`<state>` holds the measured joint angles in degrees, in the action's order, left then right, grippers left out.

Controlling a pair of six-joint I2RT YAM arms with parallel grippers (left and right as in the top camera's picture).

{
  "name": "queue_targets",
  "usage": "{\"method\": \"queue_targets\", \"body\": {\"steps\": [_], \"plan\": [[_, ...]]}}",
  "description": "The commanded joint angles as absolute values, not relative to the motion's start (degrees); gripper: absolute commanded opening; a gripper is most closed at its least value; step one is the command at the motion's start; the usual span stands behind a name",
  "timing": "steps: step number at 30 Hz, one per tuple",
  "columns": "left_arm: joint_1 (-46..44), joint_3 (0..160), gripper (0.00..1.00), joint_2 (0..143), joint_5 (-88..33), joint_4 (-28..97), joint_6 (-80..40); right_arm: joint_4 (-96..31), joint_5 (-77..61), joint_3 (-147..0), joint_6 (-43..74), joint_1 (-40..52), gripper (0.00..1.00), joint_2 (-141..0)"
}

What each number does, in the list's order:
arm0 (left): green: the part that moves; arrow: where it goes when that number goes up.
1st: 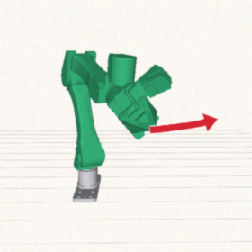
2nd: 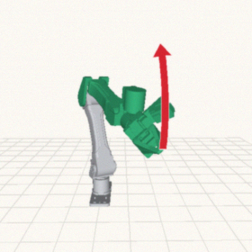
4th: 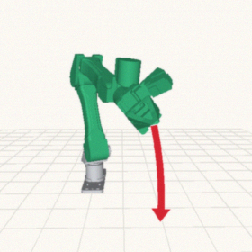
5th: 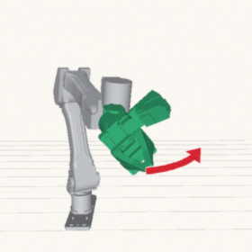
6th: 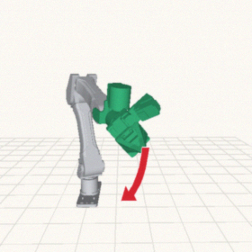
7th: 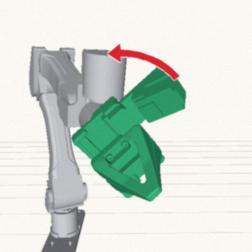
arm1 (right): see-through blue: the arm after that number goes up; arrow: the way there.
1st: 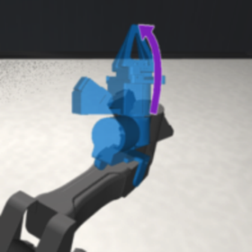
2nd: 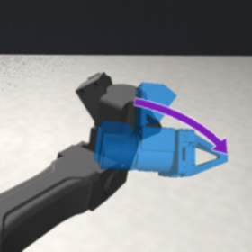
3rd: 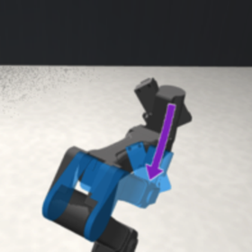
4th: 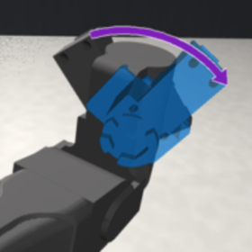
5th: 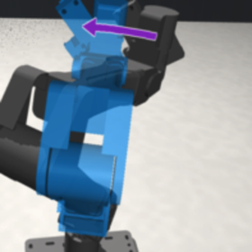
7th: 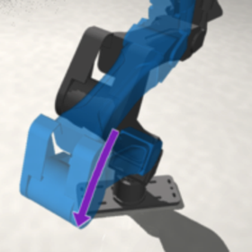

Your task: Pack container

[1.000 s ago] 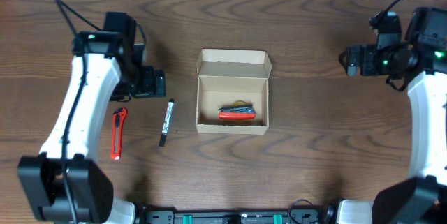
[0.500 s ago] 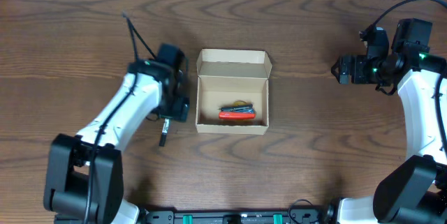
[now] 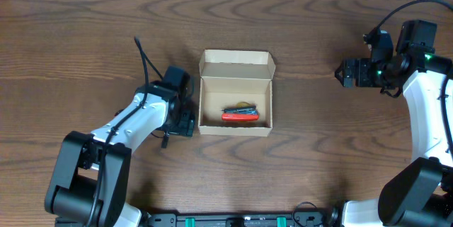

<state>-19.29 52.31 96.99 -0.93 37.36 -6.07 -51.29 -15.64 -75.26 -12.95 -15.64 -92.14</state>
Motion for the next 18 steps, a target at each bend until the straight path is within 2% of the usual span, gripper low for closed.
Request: {"method": "queue_targets", "body": {"steps": [1,3,6,7,9,10,14,16,18], "plan": [[-19.03,49.63,0.84,96.14,-1.10,35.57,-8.95,-51.64,-15.66,-75.13,-12.47,-16.05,0.99,-91.85],[-18.94,49.06,0.83,96.14,-1.15,35.05,-9.56,-51.86,-15.66,-75.13,-12.47,-16.05,0.99,-91.85],[-18.37,48.40,0.76,96.14,-1.15,34.87,-10.35,-52.10,-15.66,-75.13,-12.47,-16.05,0.99,-91.85],[-18.15,48.29,0.68,96.14,-1.19,34.92,-10.39,-52.12,-15.66,-75.13,-12.47,-16.05,0.99,-91.85],[-17.89,48.14,0.44,96.14,-1.30,35.07,-10.37,-52.10,-15.66,-75.13,-12.51,-16.05,0.99,-91.85],[-17.89,48.14,0.38,96.14,-1.26,35.18,-10.39,-52.12,-15.66,-75.13,-12.51,-16.05,0.99,-91.83],[-17.91,48.14,0.25,96.14,-0.84,35.18,-10.33,-52.16,-15.66,-75.13,-12.75,-16.05,0.99,-91.83],[-17.91,48.14,0.06,96.14,-0.69,35.33,-10.35,-52.05,-15.66,-75.13,-12.88,-16.03,0.99,-91.83],[-17.91,48.16,0.06,96.07,-2.79,35.62,-10.31,-52.07,-15.66,-75.13,-12.91,-16.05,0.99,-91.83]]}}
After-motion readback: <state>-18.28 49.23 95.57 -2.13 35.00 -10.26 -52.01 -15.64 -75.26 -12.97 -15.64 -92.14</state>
